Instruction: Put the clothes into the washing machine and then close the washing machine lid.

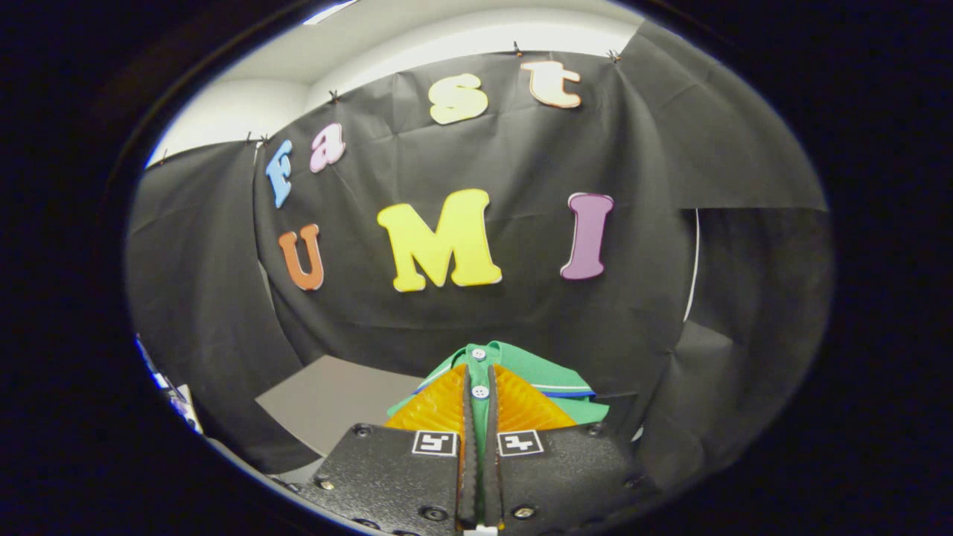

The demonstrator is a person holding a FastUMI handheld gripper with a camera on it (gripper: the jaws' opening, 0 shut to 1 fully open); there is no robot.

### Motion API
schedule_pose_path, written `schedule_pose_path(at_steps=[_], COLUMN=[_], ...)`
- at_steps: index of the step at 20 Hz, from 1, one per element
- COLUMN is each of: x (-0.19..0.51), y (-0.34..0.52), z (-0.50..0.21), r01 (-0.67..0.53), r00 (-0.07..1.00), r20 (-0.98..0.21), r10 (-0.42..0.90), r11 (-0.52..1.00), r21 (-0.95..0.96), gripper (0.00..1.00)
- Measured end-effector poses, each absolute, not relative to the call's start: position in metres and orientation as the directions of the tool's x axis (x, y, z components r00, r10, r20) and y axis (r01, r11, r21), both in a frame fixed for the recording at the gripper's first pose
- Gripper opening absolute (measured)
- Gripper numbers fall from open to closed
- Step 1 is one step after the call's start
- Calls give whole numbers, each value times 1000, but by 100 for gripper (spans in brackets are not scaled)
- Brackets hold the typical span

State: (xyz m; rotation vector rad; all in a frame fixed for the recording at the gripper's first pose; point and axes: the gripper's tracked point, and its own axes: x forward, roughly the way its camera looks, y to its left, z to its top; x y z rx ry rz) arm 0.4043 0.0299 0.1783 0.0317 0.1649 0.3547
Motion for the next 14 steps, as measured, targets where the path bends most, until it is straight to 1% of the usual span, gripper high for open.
schedule_pose_path(at_steps=[8, 14], x=[454, 484], y=[11, -2], z=[51, -35], r01=[-315, -265], r00=[871, 821], r20=[-366, -502], r10=[329, 273], r11=[944, 960], r21=[100, 89], gripper=[7, 7])
